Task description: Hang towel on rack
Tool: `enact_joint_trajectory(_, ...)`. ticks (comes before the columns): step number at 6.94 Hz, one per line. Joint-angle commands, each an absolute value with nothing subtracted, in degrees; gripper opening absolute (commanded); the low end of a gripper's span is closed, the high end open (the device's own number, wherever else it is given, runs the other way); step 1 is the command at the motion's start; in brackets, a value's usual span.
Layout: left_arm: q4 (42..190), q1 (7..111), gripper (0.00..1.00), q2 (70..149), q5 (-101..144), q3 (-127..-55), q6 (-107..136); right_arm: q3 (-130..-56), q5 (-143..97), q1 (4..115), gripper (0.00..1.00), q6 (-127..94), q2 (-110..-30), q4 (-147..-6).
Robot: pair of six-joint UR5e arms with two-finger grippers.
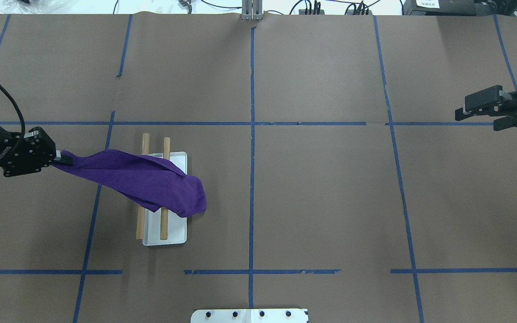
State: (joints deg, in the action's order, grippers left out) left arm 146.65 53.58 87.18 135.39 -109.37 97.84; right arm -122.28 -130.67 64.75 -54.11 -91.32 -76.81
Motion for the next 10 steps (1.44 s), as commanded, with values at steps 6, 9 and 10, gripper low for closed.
enact_joint_trajectory(6, 146.95, 59.46, 1.0, 83.78, 133.07, -102.32, 71.86, -105.0, -131.47, 83.62, 1.0, -15.0, -95.19, -78.21)
enact_joint_trajectory(9, 143.9, 75.8, 1.0, 79.98, 133.15, -91.88, 22.2, -100.39, -131.75, 91.65, 1.0, 10.54, -93.52, -94.18)
enact_joint_trajectory(10, 136.22, 80.55, 1.0, 80.15, 132.11, -91.5, 12.23, -96.19, -132.01, 93.93, 1.0, 15.51, -93.25, -94.48)
